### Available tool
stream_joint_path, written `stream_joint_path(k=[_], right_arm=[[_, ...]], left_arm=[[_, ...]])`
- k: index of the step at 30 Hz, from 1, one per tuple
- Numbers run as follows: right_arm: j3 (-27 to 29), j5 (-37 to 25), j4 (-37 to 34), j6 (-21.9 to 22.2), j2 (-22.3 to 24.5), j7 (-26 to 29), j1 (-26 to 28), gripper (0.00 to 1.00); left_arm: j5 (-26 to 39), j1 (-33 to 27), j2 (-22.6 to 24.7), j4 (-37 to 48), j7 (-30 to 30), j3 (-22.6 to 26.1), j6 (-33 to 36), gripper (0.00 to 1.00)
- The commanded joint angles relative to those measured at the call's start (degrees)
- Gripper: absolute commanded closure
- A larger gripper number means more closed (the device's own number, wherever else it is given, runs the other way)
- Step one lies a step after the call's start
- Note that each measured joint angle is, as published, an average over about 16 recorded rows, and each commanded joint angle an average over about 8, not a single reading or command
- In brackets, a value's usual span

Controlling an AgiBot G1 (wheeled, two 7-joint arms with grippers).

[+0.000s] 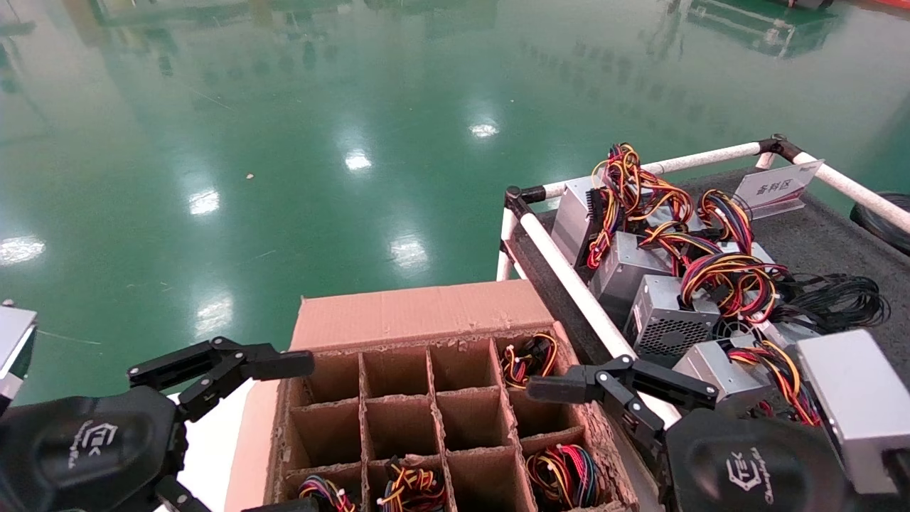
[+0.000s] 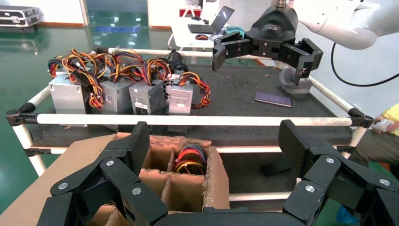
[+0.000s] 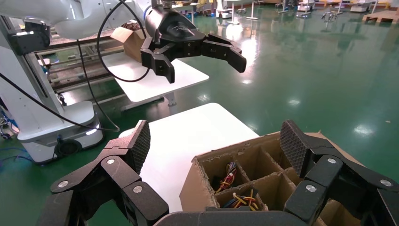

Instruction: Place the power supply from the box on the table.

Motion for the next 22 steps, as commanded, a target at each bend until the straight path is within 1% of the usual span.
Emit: stream_joint_path(k=[1,22], right_arm=[[-0.2,0.1,-0.3,0.0,0.0,0.0,0.1,0.0],[-0.8,0.5,-1.3,0.1,0.1,-0.2,0.7,0.0]], left_arm=[[0.0,0.0,0.0,0.0,0.0,0.0,0.0,0.0],[0.0,0.0,0.0,0.0,0.0,0.0,0.0,0.0]])
